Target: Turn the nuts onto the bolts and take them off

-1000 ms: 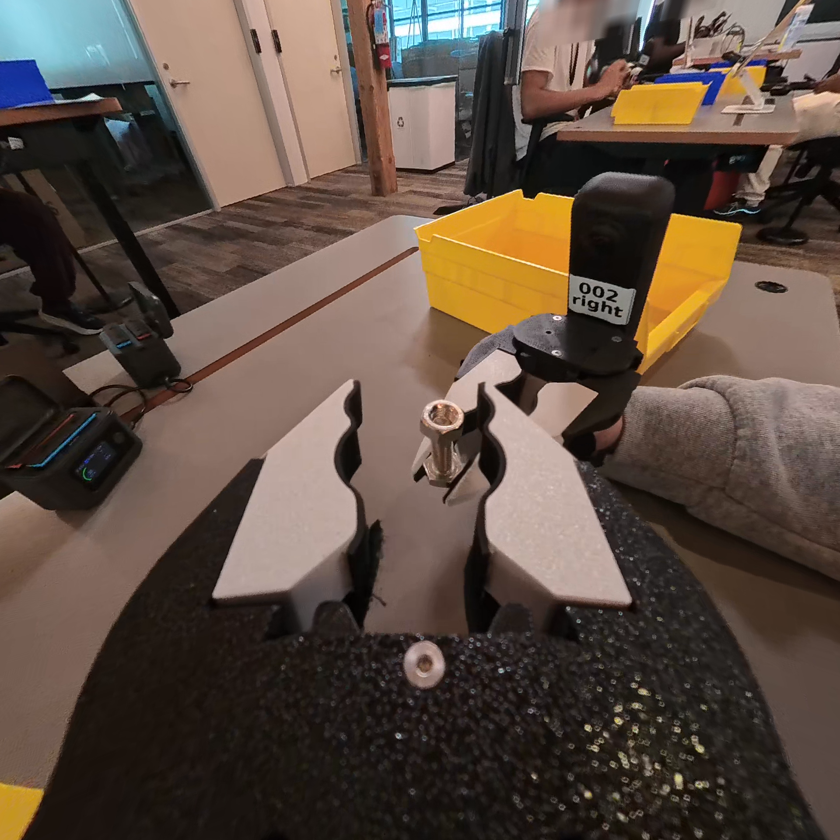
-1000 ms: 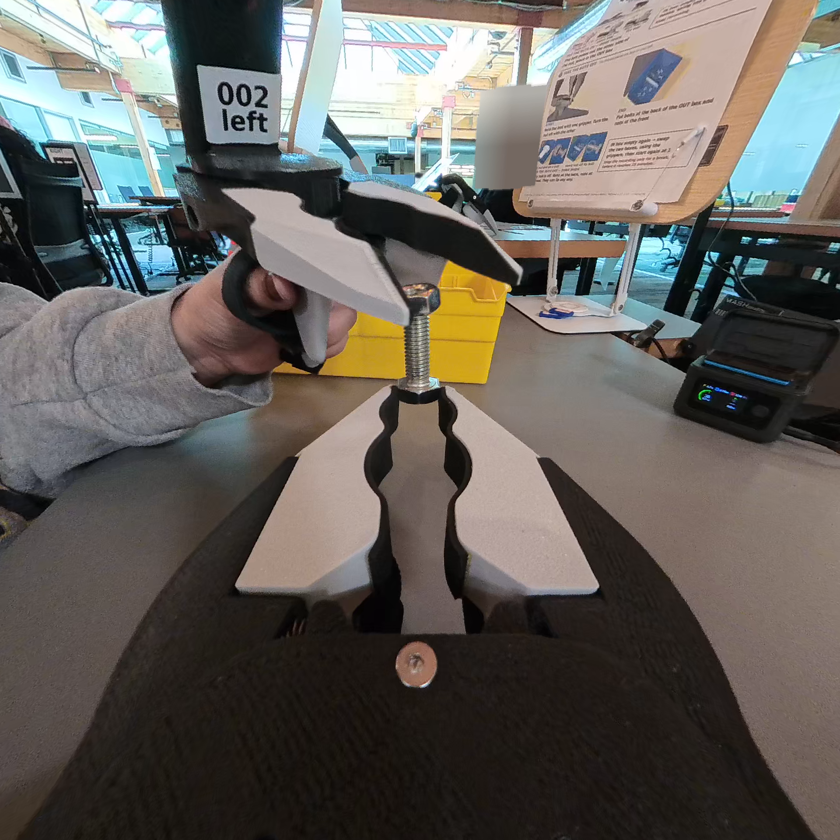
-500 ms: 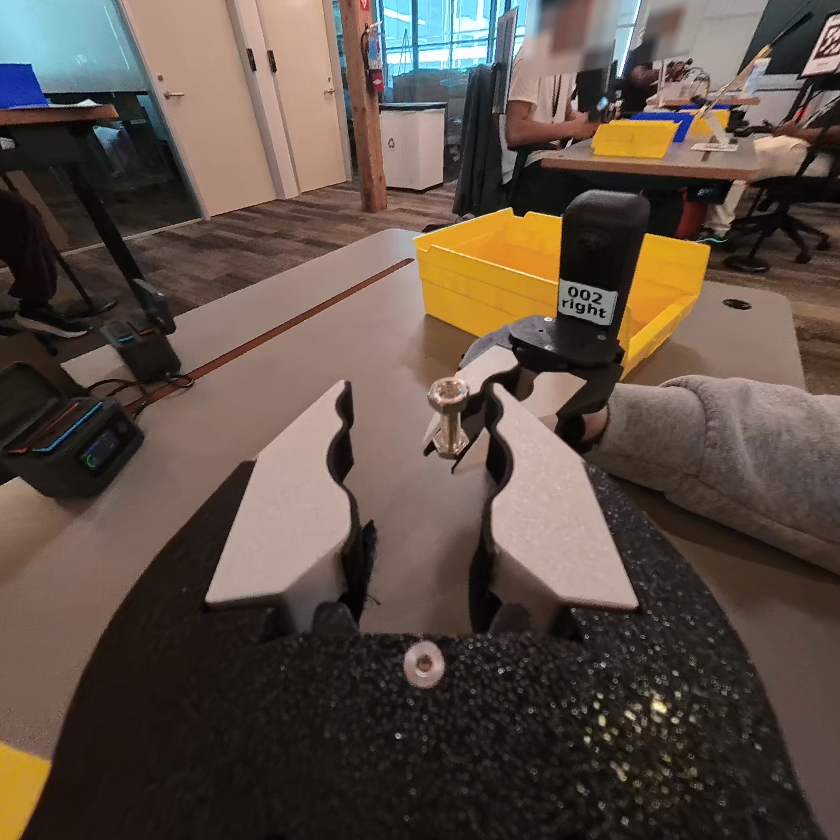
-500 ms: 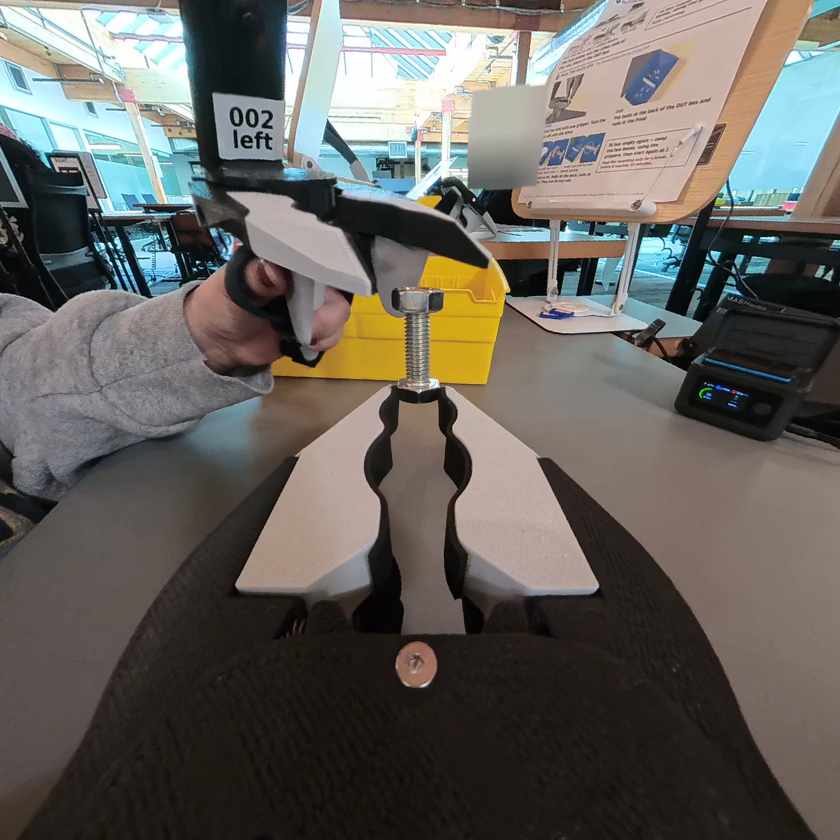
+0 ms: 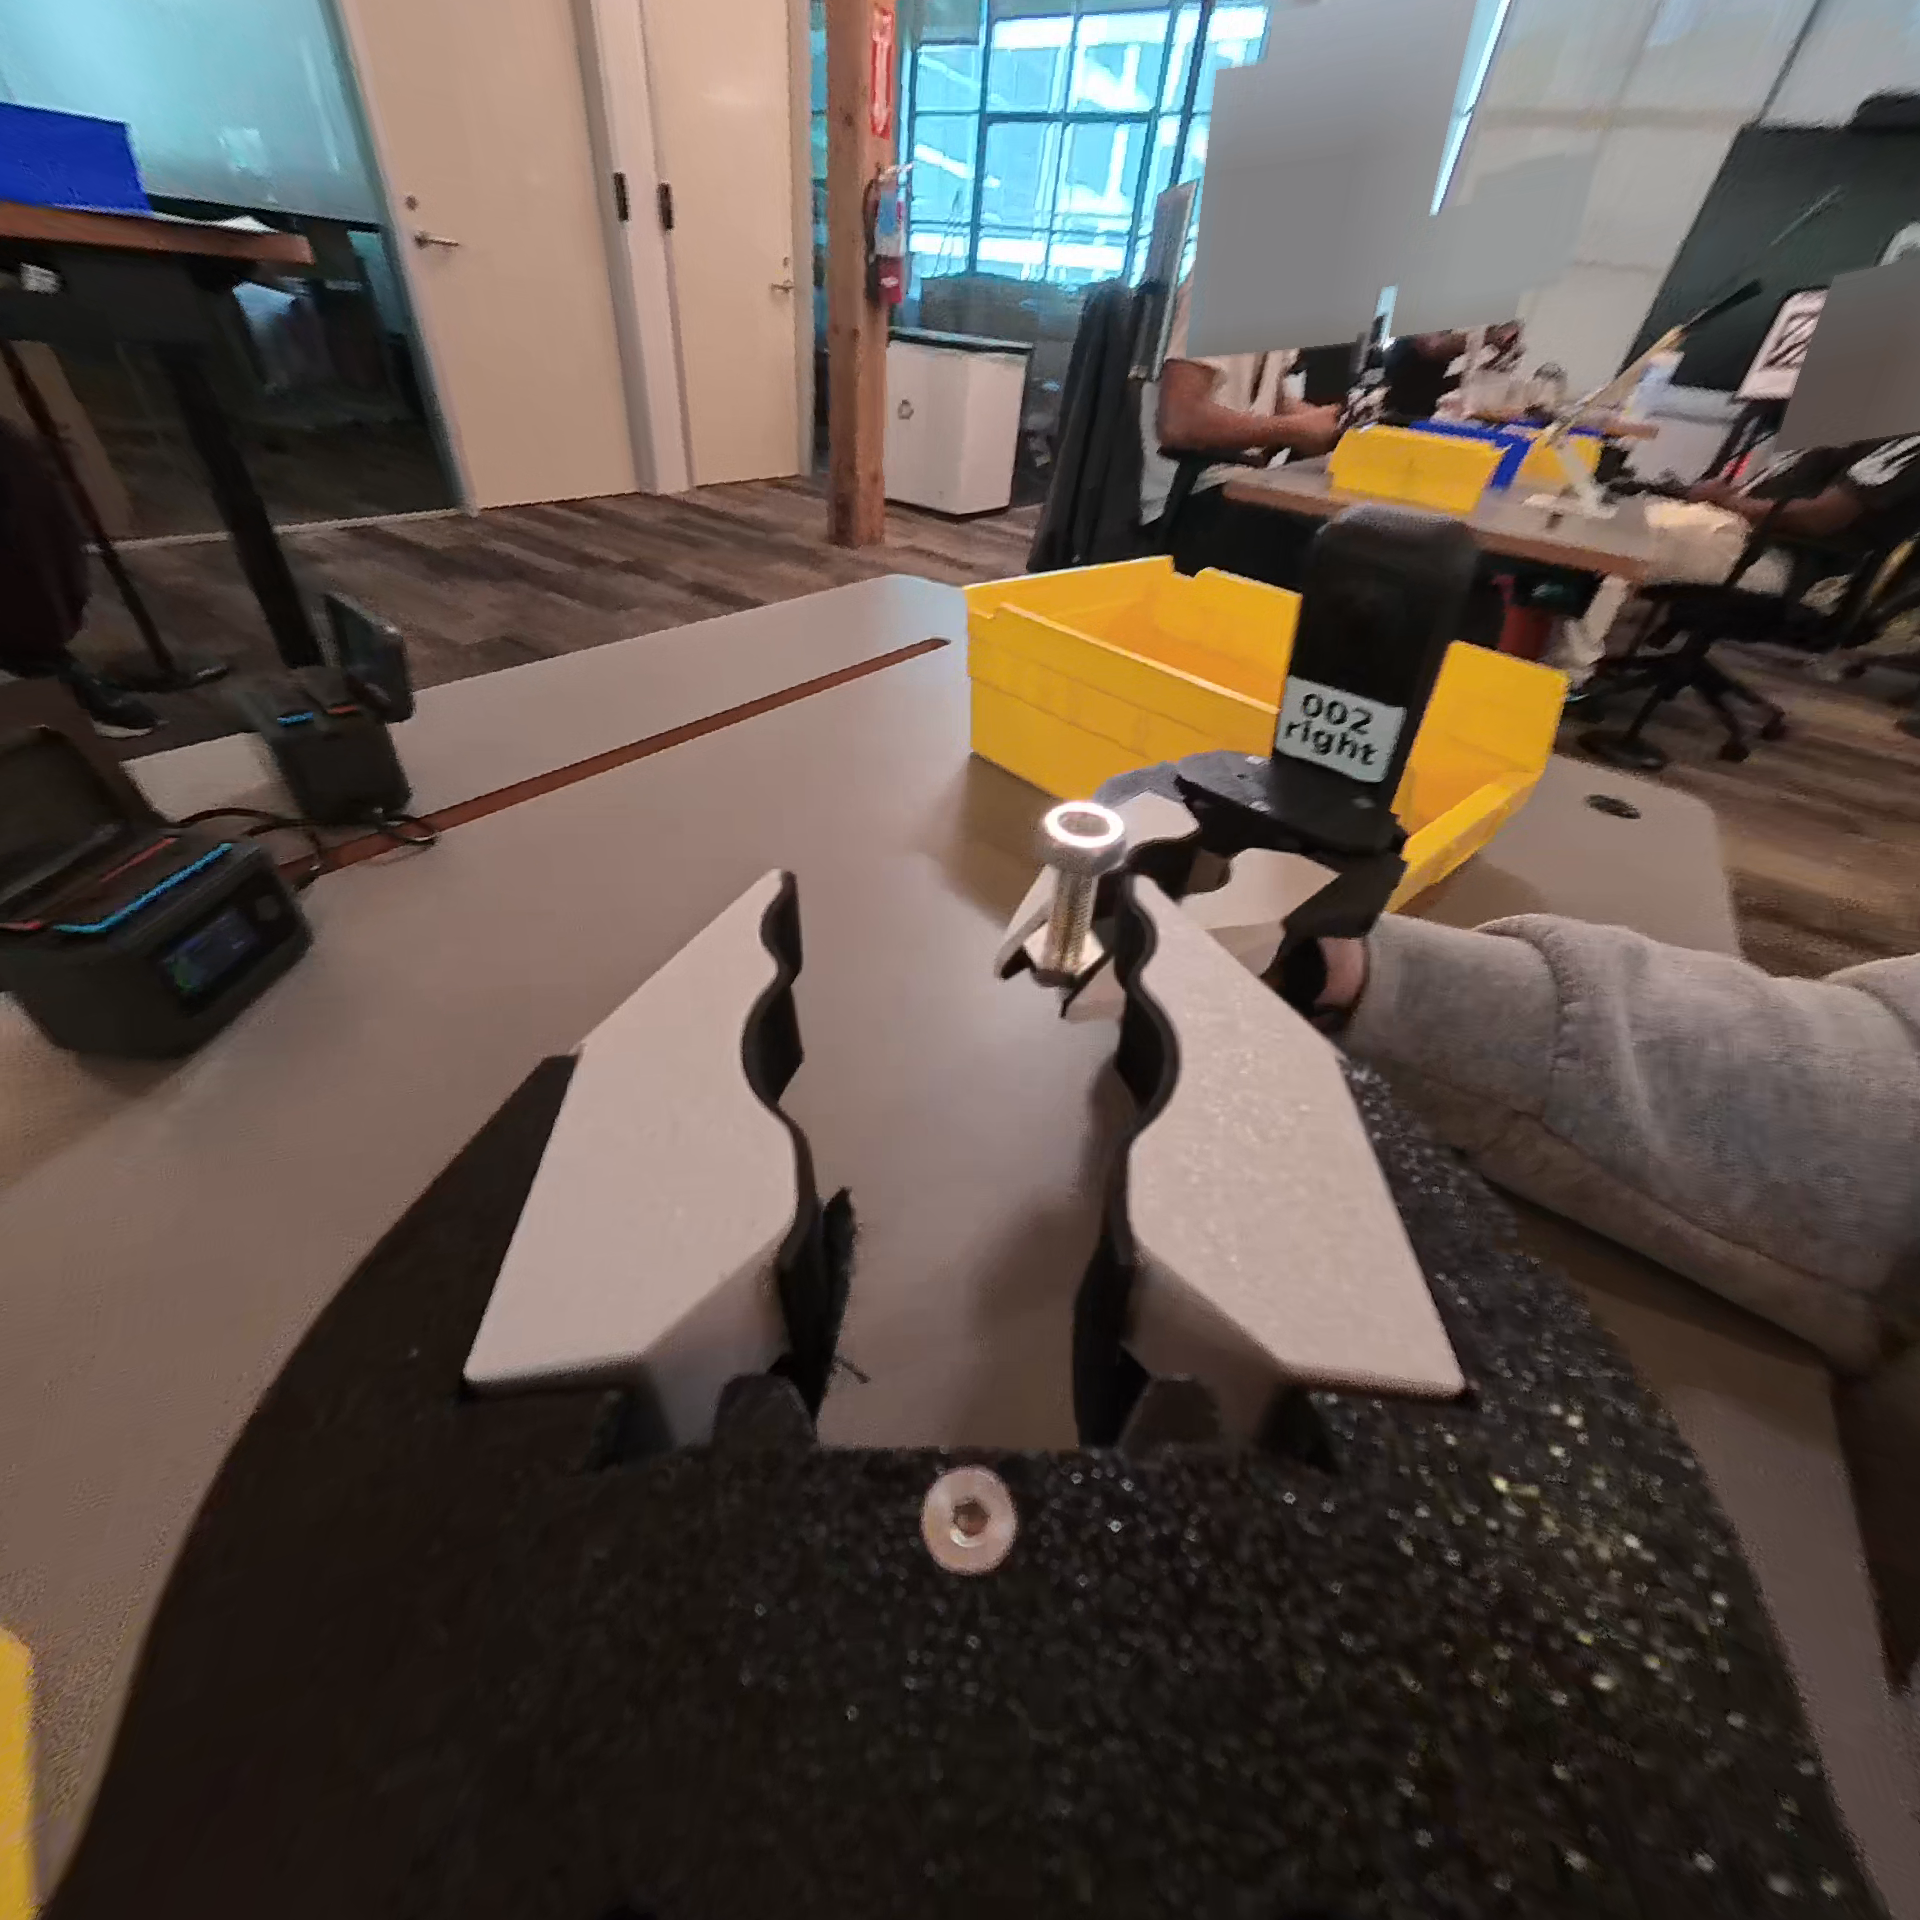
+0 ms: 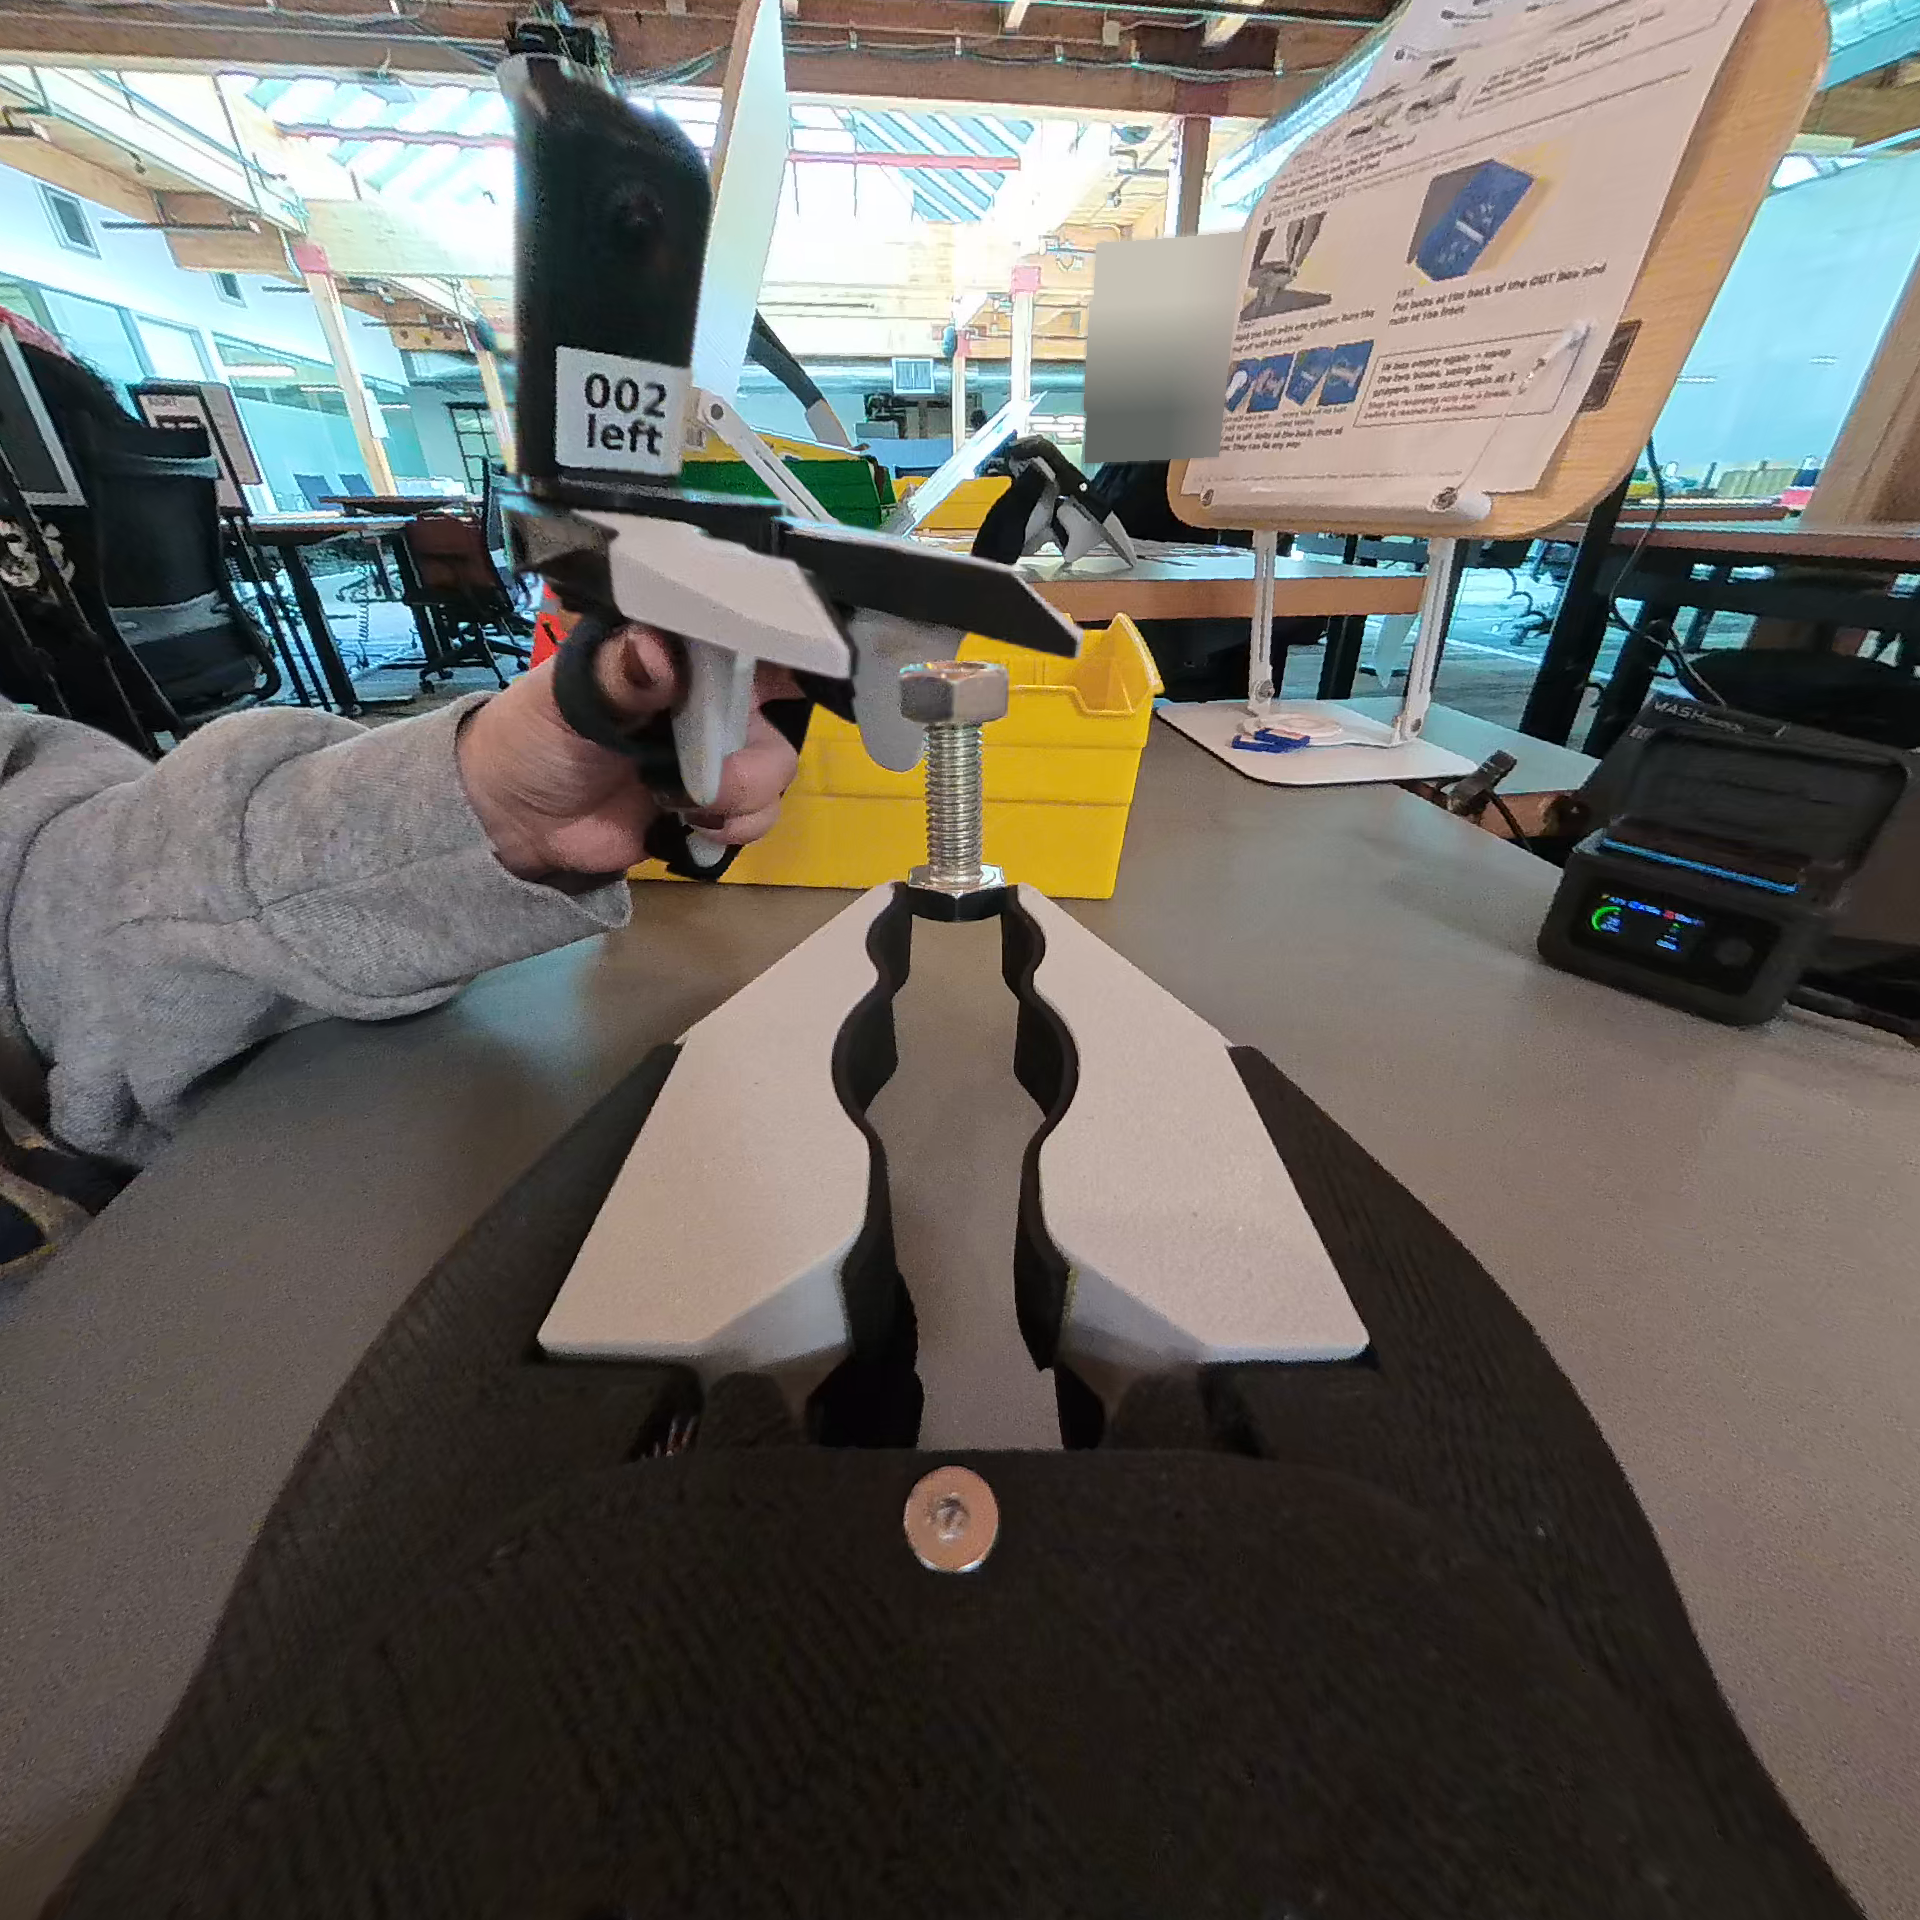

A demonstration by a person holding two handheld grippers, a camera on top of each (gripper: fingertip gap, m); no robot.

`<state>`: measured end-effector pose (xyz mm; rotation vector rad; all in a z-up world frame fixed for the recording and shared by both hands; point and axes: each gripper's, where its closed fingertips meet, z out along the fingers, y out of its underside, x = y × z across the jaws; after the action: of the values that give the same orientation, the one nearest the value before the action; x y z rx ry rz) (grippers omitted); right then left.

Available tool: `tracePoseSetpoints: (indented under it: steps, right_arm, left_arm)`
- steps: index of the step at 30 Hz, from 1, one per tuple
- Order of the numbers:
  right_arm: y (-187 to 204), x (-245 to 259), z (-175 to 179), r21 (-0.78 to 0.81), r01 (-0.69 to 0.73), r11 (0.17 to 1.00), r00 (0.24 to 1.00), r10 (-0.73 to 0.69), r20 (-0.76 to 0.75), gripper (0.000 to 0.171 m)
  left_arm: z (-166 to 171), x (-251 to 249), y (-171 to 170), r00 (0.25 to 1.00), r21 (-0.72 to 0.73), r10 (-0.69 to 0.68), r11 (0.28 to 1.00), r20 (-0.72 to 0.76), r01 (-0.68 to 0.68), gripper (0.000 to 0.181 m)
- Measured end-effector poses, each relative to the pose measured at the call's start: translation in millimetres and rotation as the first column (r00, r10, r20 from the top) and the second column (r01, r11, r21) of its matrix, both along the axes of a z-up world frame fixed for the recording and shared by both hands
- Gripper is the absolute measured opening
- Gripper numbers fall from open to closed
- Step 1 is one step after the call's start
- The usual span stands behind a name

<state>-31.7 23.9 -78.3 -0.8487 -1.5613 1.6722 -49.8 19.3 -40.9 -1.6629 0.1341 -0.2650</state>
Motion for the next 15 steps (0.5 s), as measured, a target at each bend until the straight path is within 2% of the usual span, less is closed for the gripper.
tracePoseSetpoints:
  steps: [4, 9, 12, 15]
  right_arm:
    - [-4, -1, -1, 0.007, -0.015, 1.000, 1.000, 0.015, 0.004, 0.016]
    - [-6, 2, 3, 0.007, -0.026, 1.000, 1.000, 0.026, -0.015, 0.015]
    - [-3, 4, 7, -0.008, -0.020, 1.000, 0.999, 0.019, -0.027, 0.015]
    - [0, 4, 9, -0.028, -0.019, 0.999, 0.999, 0.018, -0.032, 0.015]
  left_arm:
    - [1, 19, 14, 0.998, -0.017, -0.049, 0.999, -0.035, 0.049, 0.064]
    - [1, 20, 26, 0.999, -0.028, -0.036, 0.999, -0.031, 0.035, 0.063]
    - [0, 7, 18, 1.000, -0.028, -0.005, 1.000, -0.011, 0.004, 0.067]
    - [3, -13, 2, 0.998, 0.003, 0.051, 0.999, 0.024, -0.051, 0.064]
